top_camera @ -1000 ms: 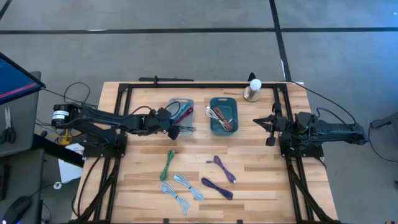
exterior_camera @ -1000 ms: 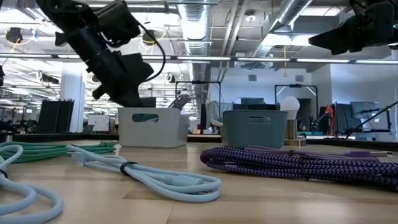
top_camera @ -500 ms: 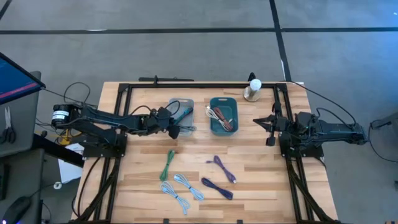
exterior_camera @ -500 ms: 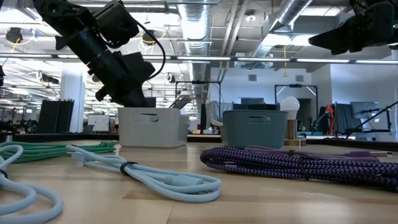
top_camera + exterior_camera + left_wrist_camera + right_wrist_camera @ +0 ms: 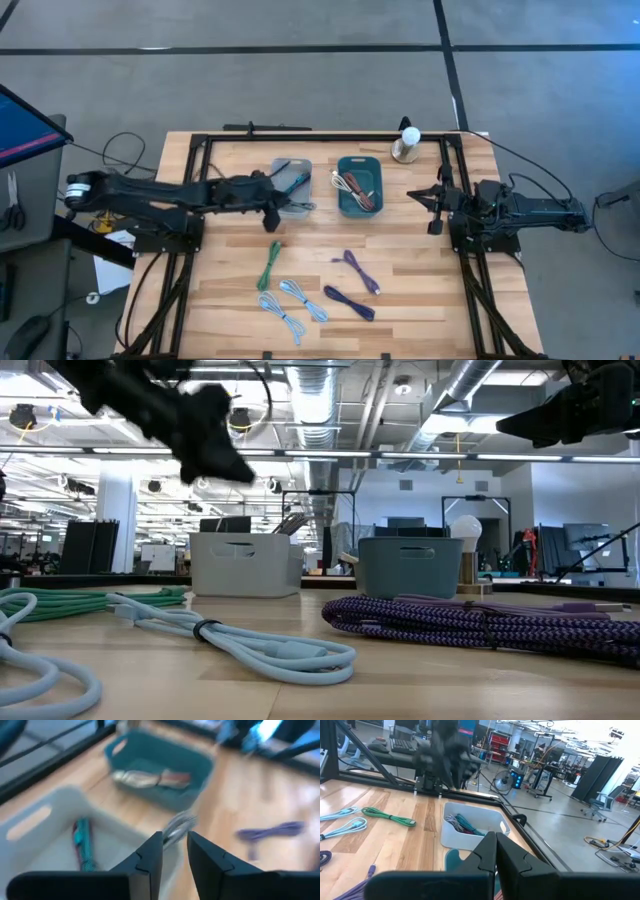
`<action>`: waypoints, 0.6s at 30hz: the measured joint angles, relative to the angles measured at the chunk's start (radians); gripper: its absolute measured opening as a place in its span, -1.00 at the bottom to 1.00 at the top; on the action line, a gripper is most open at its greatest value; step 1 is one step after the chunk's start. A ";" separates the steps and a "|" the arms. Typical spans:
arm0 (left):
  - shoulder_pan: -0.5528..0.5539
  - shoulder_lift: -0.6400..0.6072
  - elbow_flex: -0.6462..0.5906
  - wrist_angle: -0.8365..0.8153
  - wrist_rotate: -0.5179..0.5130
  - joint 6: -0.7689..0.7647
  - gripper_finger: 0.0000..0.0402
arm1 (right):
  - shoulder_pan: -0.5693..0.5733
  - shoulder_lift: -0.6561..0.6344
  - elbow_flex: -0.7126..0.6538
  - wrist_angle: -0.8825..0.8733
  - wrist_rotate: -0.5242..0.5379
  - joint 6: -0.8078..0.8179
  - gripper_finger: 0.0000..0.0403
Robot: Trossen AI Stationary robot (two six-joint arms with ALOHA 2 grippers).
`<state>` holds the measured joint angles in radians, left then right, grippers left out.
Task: Pick & Place USB Port
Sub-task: Put the green charger cable into the blue bin
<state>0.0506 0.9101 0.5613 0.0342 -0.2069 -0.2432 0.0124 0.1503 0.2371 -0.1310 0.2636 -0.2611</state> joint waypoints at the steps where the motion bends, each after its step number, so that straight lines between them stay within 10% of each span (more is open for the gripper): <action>1: -0.006 -0.039 0.000 -0.002 0.008 0.000 -0.55 | 0.000 0.000 0.000 0.000 0.000 0.000 -1.00; 8: -0.075 -0.223 0.000 -0.073 0.047 -0.152 -0.55 | 0.000 0.000 0.000 0.000 0.000 0.000 -1.00; 18: -0.267 -0.159 0.075 -0.150 0.002 -0.423 -0.87 | 0.000 0.000 0.000 0.000 0.000 0.000 -1.00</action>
<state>-0.2165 0.7509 0.6367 -0.1161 -0.2051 -0.6663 0.0120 0.1501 0.2371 -0.1307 0.2638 -0.2607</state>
